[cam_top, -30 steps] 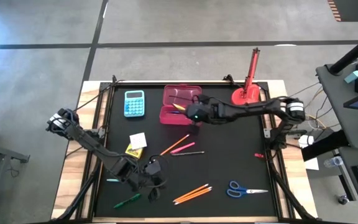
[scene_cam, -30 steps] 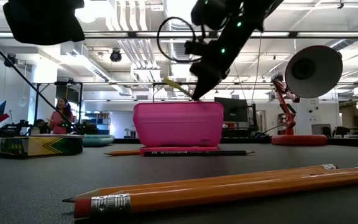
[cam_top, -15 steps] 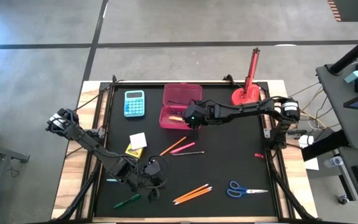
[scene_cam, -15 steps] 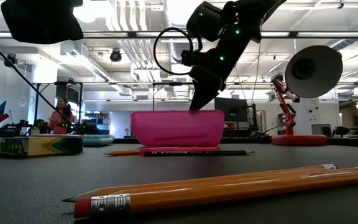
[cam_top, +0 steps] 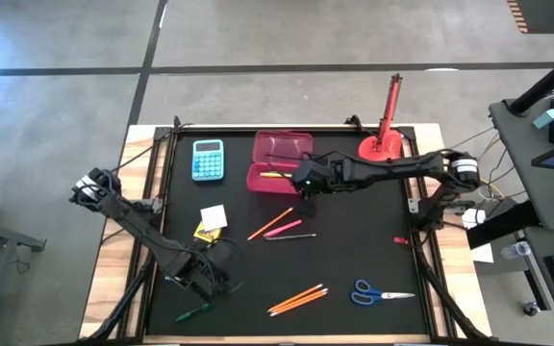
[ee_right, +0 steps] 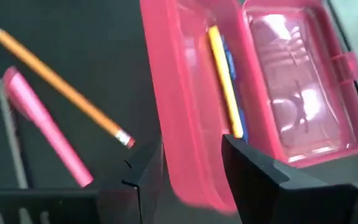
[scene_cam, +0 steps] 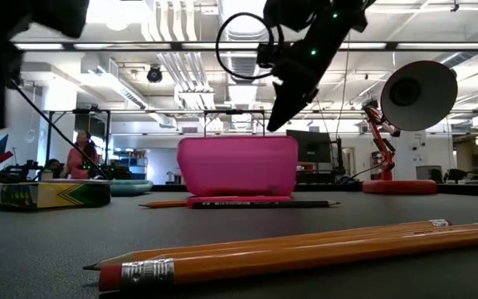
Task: Pack school essentials
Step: Put the light blue pen into the pink supply box
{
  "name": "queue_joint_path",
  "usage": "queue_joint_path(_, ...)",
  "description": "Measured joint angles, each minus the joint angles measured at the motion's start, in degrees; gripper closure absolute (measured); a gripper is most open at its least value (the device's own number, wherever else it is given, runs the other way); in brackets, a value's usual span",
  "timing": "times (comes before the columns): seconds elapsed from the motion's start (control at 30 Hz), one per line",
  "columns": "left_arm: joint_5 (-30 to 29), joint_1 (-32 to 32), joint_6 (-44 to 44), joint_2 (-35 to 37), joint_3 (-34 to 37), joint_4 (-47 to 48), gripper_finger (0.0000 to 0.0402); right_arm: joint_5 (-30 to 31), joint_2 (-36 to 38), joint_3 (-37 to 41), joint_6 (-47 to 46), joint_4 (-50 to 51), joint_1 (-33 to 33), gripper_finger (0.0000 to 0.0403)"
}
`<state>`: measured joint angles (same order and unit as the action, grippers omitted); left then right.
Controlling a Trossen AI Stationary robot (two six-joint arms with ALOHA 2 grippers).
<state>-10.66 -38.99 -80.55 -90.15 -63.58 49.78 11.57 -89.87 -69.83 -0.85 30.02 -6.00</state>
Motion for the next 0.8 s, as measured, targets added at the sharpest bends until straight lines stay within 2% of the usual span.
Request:
queue_joint_path(0.1,4.3,-0.9,1.6,0.0,2.8,0.2,0.0272,0.0,0.8,0.8,-0.2,0.4,1.6,0.0255)
queue_joint_path(0.27,7.0,-2.0,6.2,0.0,6.0,0.2,0.0272,0.0,1.7,2.1,-0.8,0.2,3.8,0.0265)
queue_joint_path(0.57,8.4,-3.3,16.6,-0.4,7.8,0.2,0.0272,0.0,3.2,4.4,-2.3,0.2,5.4,0.0259)
queue_joint_path(0.8,11.8,-3.9,19.8,-1.4,11.3,-1.2,0.0272,0.0,3.2,5.4,-2.6,0.1,5.4,0.0265)
